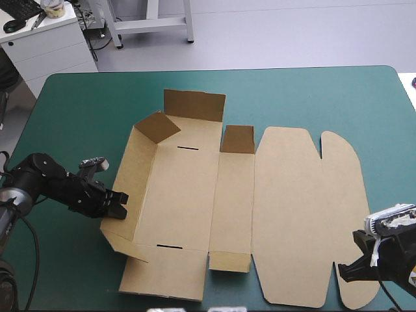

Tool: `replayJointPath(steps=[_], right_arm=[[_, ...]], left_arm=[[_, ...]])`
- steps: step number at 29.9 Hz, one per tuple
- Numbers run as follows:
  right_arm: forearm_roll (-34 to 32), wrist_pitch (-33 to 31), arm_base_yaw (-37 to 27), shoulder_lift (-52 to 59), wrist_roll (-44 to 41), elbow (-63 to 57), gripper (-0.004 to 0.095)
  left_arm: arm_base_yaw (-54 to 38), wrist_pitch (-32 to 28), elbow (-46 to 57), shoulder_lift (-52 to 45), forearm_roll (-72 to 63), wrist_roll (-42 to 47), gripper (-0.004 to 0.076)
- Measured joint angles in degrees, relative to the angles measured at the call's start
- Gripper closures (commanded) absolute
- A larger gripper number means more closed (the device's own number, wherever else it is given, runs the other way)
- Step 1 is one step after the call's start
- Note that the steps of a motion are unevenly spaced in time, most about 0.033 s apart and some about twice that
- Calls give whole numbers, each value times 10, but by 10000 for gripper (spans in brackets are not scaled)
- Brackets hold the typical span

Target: Fold the box

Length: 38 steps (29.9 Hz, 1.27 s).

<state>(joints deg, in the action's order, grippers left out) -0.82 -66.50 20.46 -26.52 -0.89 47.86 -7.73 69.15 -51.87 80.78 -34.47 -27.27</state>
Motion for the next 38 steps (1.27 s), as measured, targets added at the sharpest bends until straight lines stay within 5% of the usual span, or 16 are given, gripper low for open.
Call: replayJointPath(steps=[7, 22, 38], right_arm=[[0, 0, 0, 0, 3, 0, 913], [3, -18, 0, 0, 3, 0, 913], [4, -29, 0, 0, 4, 0, 913]], left_arm=[[29, 7, -131, 28, 121, 66, 734], [261, 14, -455, 254, 345, 154, 734], [467, -31, -514, 321, 790, 115, 734]])
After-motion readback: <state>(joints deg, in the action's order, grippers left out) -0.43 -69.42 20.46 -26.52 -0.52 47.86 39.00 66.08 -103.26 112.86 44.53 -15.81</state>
